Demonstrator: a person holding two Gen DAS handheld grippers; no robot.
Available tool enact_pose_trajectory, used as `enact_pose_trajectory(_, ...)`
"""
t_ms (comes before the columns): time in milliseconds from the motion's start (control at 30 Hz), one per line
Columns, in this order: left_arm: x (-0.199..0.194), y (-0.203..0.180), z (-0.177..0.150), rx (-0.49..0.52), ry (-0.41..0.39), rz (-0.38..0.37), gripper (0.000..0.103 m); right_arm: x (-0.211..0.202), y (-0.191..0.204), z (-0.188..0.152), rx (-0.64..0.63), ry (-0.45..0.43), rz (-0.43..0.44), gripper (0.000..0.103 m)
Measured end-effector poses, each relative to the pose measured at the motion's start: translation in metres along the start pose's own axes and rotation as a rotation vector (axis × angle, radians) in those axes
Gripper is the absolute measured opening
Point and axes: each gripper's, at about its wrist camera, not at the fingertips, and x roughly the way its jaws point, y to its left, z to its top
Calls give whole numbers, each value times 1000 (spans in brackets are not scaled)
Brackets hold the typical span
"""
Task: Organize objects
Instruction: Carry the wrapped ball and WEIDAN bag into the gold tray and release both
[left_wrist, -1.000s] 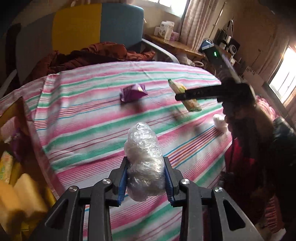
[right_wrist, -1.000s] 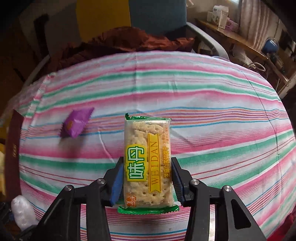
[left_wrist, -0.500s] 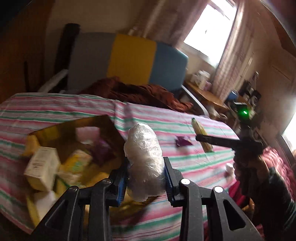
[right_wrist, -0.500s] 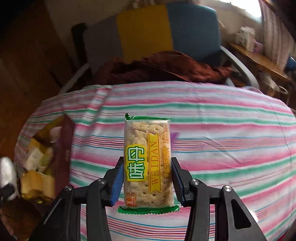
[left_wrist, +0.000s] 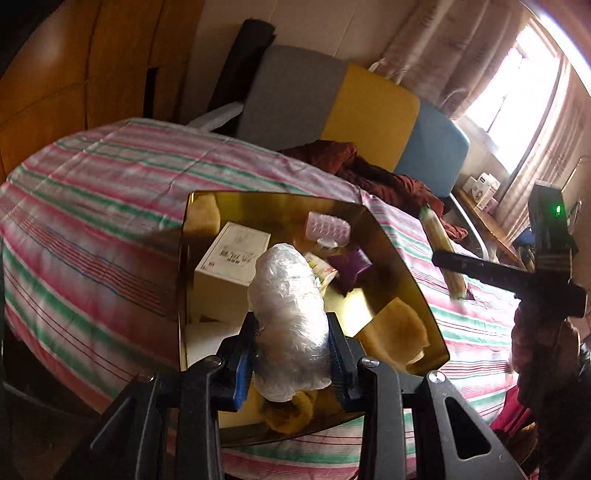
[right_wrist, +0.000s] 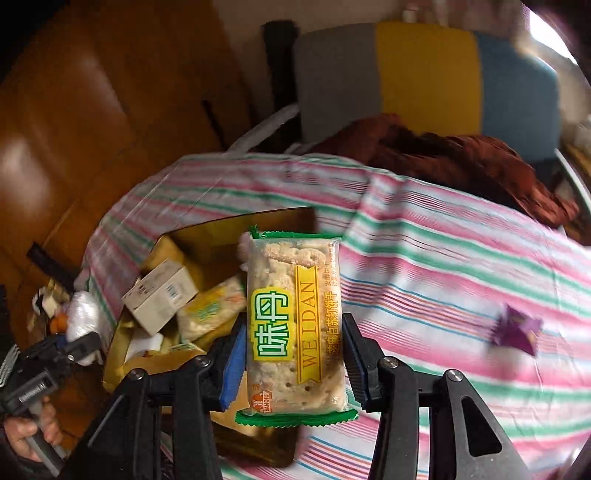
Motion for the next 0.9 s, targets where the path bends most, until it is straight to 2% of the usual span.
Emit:
enact_pose_trajectory(233, 13, -9, 15, 26, -6, -29, 35, 25, 44, 22, -121, 29, 5, 48)
enact_pose_trajectory(300, 22, -13, 18, 30, 7, -30, 38, 33, 50, 26, -129, 41, 0, 49)
enact_pose_trajectory(400, 33, -13, 19, 5, 26, -33, 44, 43, 53, 30, -109, 66, 26, 63)
enact_pose_trajectory(633, 42, -6, 9, -26, 64, -16, 45, 52, 57, 20, -85, 86, 38, 65)
enact_pose_trajectory(800, 31, -5, 6, -18, 41, 8, 45, 50, 61, 9, -83, 88, 39, 66)
enact_pose_trajectory(900, 23, -6, 5, -14, 23, 42, 45, 45, 64, 4, -76, 71, 34, 72)
